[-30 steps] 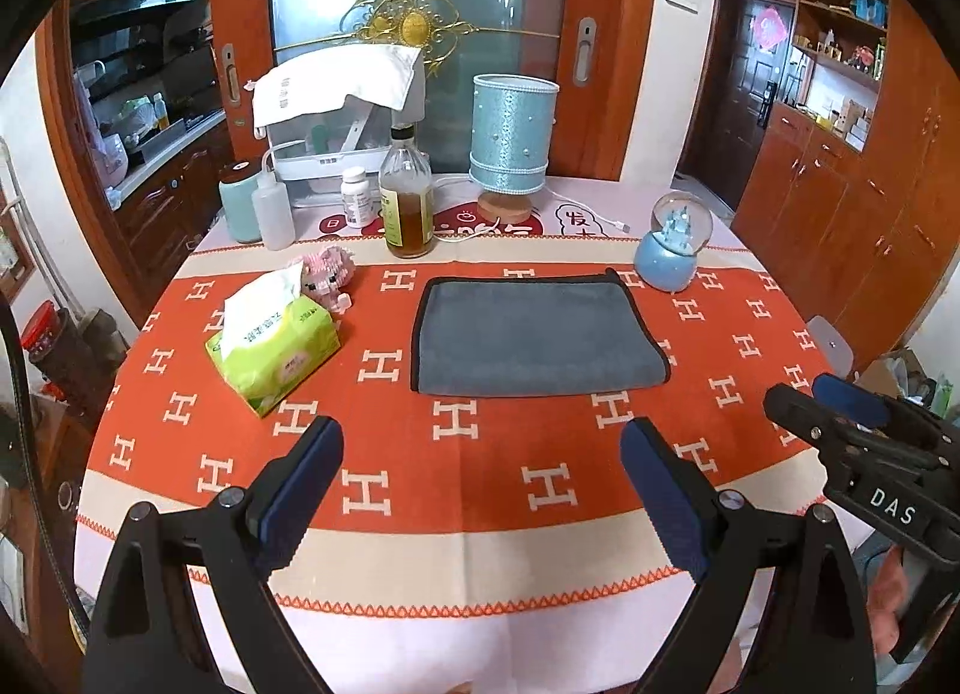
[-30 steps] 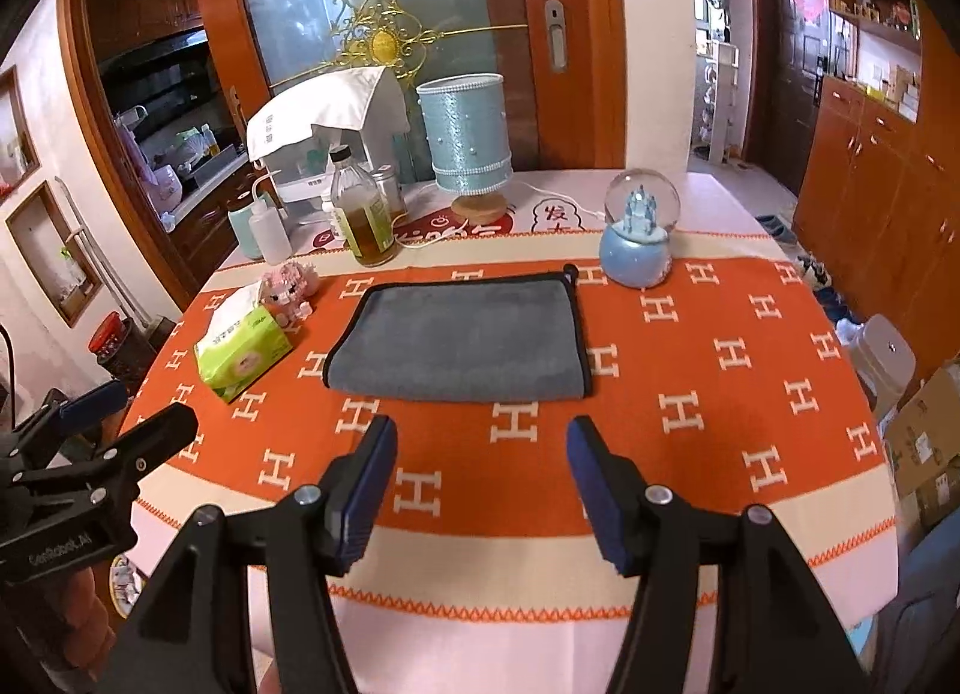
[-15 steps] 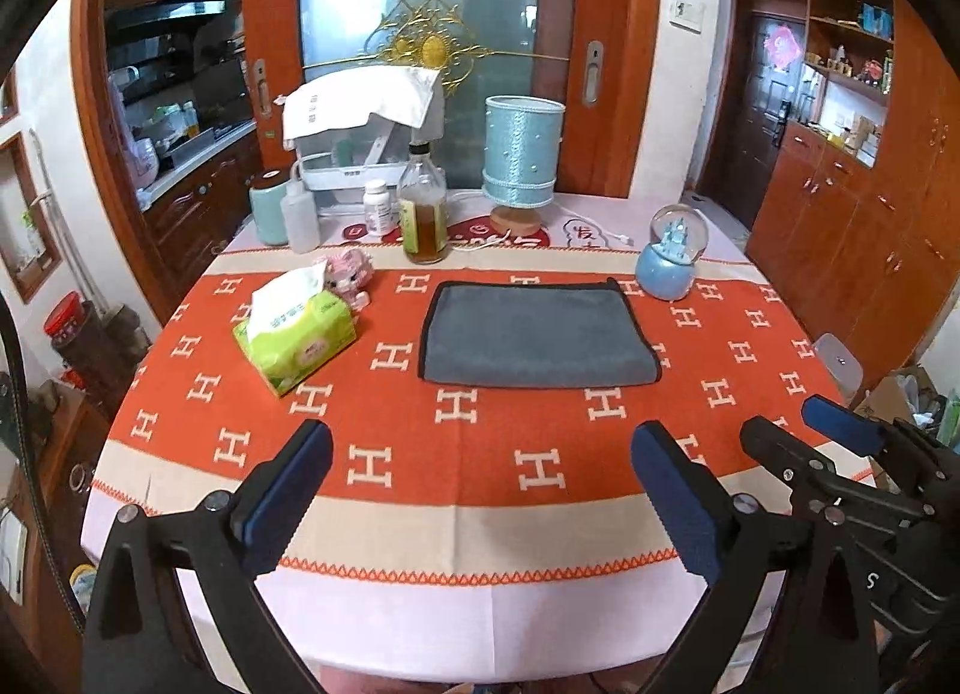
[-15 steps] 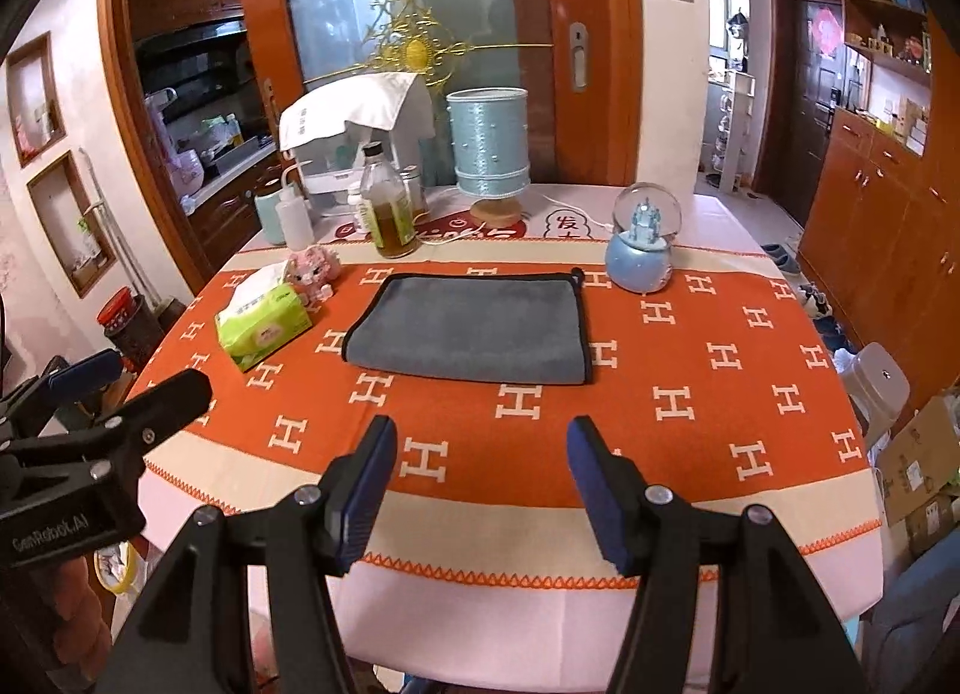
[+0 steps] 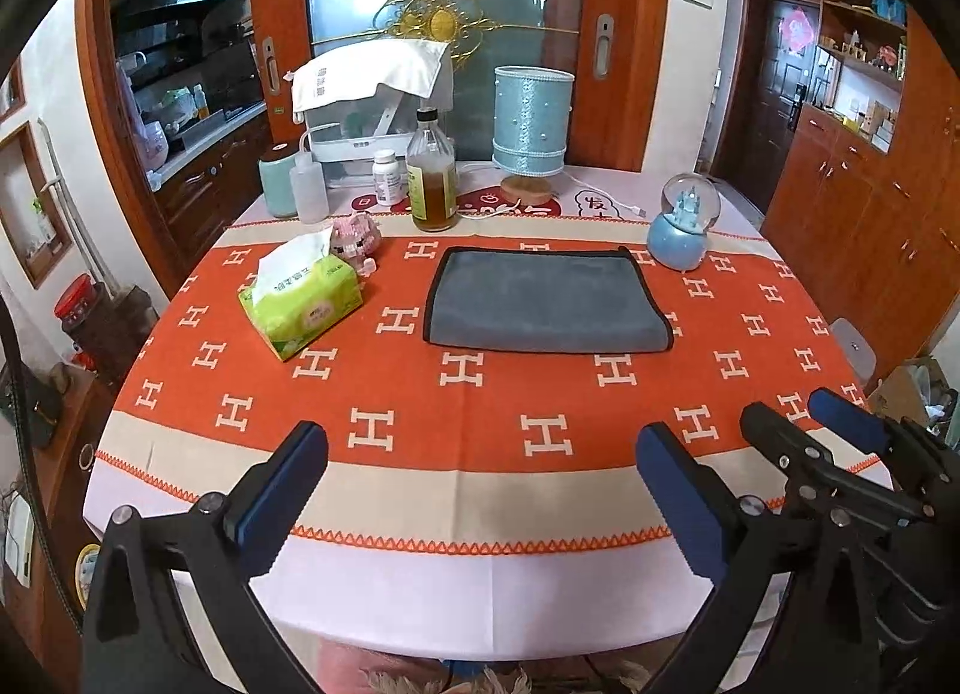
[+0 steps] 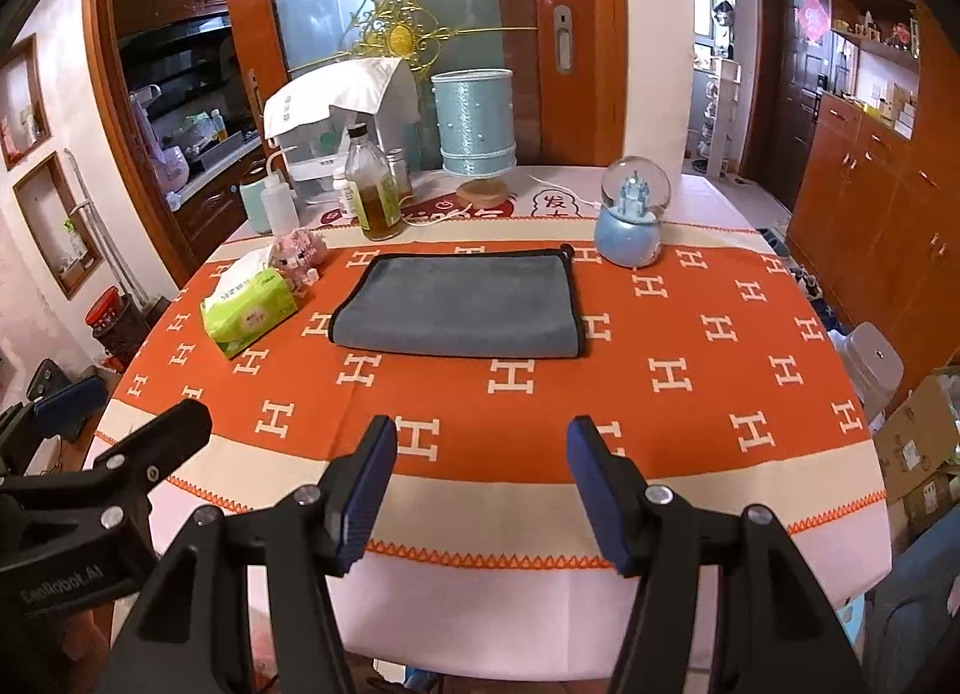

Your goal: Fold towel

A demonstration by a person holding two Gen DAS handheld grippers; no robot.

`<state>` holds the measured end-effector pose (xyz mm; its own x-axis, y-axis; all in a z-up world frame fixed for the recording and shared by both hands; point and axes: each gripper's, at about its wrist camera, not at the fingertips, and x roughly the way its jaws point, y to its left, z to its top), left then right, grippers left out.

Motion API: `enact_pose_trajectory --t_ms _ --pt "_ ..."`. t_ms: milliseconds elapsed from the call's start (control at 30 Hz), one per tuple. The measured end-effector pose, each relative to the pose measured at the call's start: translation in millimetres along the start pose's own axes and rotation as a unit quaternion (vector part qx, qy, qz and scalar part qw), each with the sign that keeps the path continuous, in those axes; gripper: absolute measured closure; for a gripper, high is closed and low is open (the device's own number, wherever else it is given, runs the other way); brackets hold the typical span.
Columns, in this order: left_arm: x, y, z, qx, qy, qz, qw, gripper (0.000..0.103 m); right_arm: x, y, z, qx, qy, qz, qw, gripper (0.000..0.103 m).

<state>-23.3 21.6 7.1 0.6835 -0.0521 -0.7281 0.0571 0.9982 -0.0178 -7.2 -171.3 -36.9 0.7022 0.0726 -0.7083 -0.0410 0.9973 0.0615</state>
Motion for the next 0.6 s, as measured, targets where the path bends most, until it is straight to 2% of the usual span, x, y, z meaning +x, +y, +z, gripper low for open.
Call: enact_pose_trajectory --t_ms 600 --pt "15 -9 2 0.017 0.017 -0.011 0.9997 0.001 2 -2 -6 0.004 0.019 -0.027 0.999 0.044"
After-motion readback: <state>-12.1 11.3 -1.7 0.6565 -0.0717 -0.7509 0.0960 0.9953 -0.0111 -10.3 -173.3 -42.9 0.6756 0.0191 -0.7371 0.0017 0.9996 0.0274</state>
